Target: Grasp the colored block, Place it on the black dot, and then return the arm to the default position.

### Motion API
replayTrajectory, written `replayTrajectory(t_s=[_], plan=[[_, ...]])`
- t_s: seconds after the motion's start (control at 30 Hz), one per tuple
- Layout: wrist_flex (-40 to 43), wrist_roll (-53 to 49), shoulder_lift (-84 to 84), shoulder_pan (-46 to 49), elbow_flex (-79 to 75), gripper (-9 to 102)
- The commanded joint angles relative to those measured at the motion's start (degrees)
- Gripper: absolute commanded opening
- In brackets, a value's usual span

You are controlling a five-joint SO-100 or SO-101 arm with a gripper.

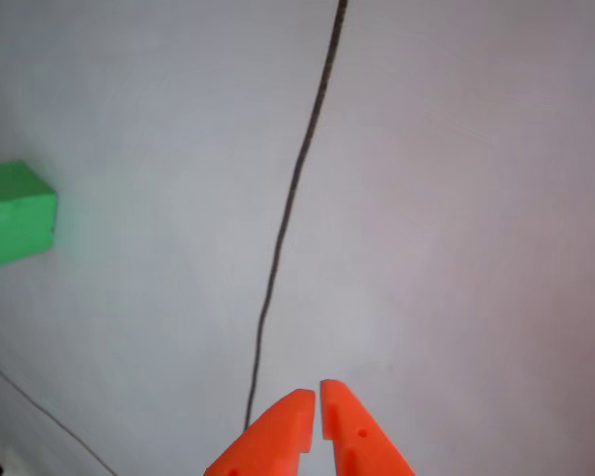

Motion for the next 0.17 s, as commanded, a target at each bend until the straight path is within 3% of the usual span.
replayTrajectory(t_s=[0.0, 0.13], plan=[[0.2, -0.1, 0.3, 0.0, -2.7, 0], [0.2, -0.2, 0.3, 0.0, -2.7, 0]])
